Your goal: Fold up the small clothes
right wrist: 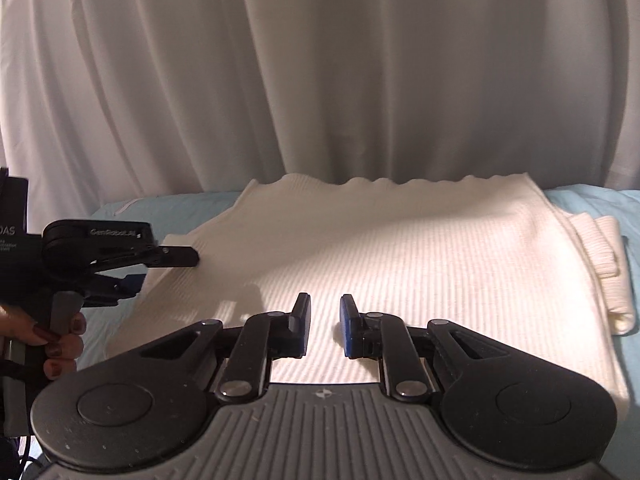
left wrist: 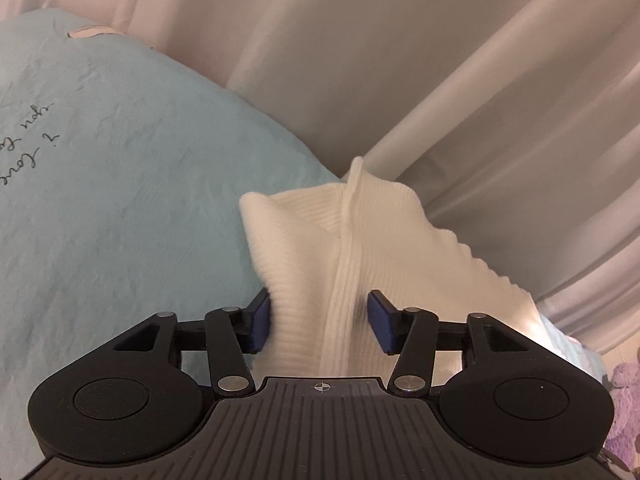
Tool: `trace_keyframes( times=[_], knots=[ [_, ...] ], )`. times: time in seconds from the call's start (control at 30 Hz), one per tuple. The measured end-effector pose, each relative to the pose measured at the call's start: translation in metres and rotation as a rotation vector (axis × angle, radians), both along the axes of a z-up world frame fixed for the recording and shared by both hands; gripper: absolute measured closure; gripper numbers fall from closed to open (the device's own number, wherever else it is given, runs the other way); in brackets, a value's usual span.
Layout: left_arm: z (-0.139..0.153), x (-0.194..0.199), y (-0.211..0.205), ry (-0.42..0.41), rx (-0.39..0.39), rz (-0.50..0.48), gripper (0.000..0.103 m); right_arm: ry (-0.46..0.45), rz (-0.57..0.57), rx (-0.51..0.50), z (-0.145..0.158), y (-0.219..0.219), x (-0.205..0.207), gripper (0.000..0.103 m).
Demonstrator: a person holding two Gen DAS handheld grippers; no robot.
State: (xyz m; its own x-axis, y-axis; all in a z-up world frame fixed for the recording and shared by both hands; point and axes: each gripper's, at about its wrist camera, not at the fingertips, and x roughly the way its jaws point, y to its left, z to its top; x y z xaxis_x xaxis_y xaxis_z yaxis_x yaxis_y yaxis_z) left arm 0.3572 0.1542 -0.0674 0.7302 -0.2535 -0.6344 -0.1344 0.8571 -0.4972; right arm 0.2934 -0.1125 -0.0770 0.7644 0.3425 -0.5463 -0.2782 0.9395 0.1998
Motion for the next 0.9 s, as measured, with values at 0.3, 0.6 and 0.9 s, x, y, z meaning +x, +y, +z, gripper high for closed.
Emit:
trace_keyframes(
  times=[0.3,0.6,0.9],
  knots=[
    [-0.005,0.004,0.012,0.009,-0.130,0.001,0.085,0.007,-0.063,-0.016,-0.002,-0.009,-0.004,0.088],
    [0.047,0.000,-0.029,-0.062,-0.111,-0.056,0.087,0.007,-0.286,0.028,0.006,-0.075,-0.011,0.088],
    [0.036,0.009,-0.136,-0.020,-0.069,-0.121,0.087,0.017,-0.358,-0.002,0.002,-0.095,-0.020,0.088]
  ],
)
